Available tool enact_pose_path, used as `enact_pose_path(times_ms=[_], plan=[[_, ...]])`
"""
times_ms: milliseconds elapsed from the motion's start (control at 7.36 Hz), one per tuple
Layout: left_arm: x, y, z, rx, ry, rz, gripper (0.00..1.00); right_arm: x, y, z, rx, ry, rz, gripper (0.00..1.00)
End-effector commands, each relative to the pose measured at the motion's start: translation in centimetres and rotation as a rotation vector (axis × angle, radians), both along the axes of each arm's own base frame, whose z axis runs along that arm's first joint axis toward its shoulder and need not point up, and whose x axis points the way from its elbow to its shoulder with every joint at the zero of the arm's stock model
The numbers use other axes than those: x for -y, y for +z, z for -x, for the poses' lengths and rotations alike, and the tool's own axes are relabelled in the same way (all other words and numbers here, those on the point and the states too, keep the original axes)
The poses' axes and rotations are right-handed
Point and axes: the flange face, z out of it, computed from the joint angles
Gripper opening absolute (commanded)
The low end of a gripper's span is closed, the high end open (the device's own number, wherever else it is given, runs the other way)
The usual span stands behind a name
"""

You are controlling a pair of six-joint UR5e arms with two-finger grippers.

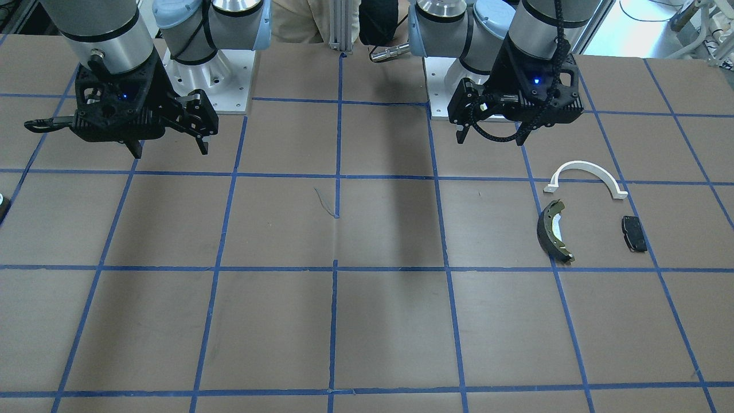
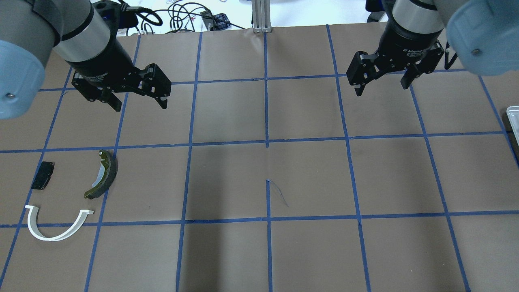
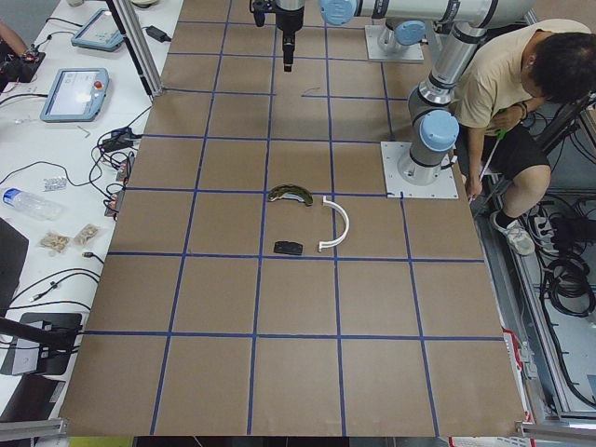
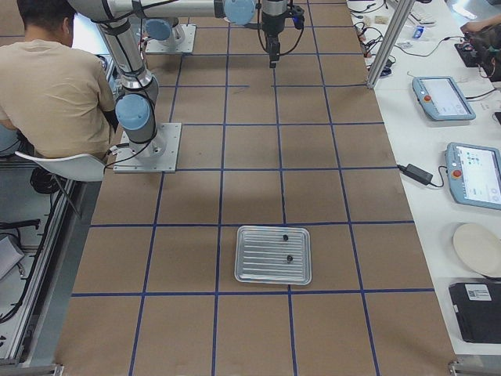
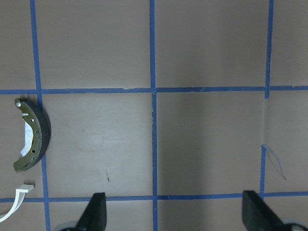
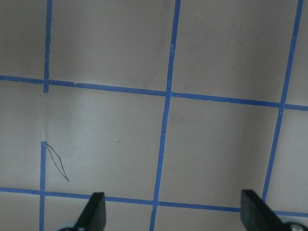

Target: Place bearing gear from tray to pile

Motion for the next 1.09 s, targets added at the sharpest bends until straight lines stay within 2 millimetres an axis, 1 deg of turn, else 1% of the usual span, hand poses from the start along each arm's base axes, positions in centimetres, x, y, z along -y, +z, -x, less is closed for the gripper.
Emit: enact_pose_path(times_ms=[0,136,272,407,543,679,815,951], plan=[[0.0,0.0,0.1,0.002,-0.001,-0.001,1.00,0.3,0.0,1.6,0.002,-0.042,0.006,1.00],[0.8,0.4,-0.2,-0.005,0.004,0.007,1.00,0.7,-0.1,3.0,-0.001,-0.022,0.008,1.00],[2.4,0.4,-1.0,-0.006,0.030,0.007,1.00,1.4,-0.2,6.2,-0.004,0.000,0.003,1.00],[4.2,0.8,-1.2,-0.003,0.026,0.014,1.00,1.9,-0.5,11.0,0.002,-0.050,-0.010,1.00],[3.9,0.3,-0.8,-0.002,0.017,0.005,1.00,2.7,-1.9,15.8,0.003,-0.034,-0.033,1.00],[3.1,0.2,-0.7,-0.002,0.015,0.004,1.00,3.6,-3.9,21.7,0.016,-0.020,-0.053,1.00],[2.6,0.0,-0.7,-0.002,0.015,0.001,1.00,4.5,-6.0,27.7,0.019,-0.021,-0.036,1.00],[2.5,0.0,-0.7,-0.002,0.015,0.001,1.00,5.8,-9.5,33.4,0.009,0.026,-0.020,1.00]])
